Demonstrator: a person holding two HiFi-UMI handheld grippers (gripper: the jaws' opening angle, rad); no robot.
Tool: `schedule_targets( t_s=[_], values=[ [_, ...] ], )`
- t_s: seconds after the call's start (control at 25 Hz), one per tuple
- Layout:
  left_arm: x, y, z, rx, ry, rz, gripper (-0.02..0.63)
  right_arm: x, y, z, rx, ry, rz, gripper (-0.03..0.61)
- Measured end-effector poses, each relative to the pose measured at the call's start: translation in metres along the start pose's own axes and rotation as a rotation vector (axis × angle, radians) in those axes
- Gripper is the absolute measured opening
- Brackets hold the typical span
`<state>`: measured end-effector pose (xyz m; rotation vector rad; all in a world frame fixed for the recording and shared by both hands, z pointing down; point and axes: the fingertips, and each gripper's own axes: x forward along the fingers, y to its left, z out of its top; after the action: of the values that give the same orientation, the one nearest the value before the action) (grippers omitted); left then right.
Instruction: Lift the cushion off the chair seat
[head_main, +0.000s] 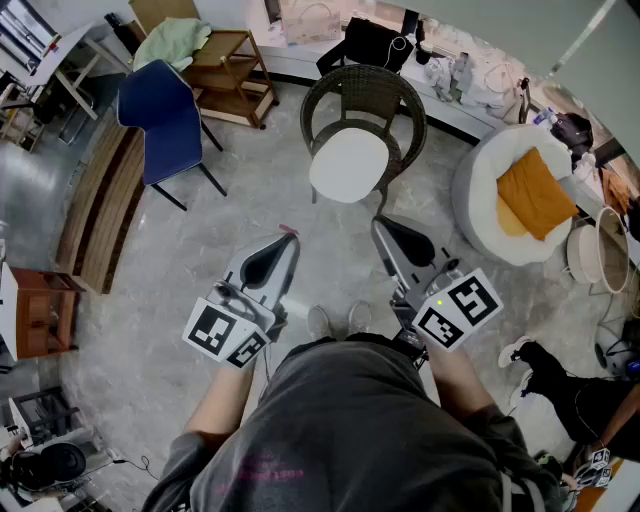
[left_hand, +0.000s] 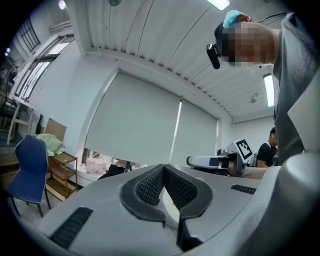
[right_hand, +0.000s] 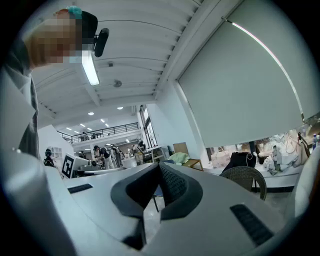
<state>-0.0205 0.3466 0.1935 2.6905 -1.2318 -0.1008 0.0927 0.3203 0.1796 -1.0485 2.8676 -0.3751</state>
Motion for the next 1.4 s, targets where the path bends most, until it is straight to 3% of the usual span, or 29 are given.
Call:
schedule_targets(
  t_s=[0.28, 0.68, 1.12, 1.4],
  values=[
    [0.006, -0.019, -0.002, 0.001, 0.002, 0.007, 0.011, -0.017, 0.001, 0.005, 0.007, -0.023, 0.036, 0.014],
    [0.036, -0.033, -0.007, 0.005, -0.010, 0.063, 0.011, -0.040, -0.040, 0.005, 0.002, 0.003, 0.051, 0.015],
    [0.059, -0.020, -0.007, 0.010, -0.010, 0.078, 0.011, -0.034, -0.069, 0.006, 0.007, 0.000, 0.044, 0.014],
    [0.081, 0.015, -0.006, -0.004, -0.007, 0.073, 0.011, -0.006, -0.094, 0.007, 0.016, 0.016, 0.016, 0.015]
  ],
)
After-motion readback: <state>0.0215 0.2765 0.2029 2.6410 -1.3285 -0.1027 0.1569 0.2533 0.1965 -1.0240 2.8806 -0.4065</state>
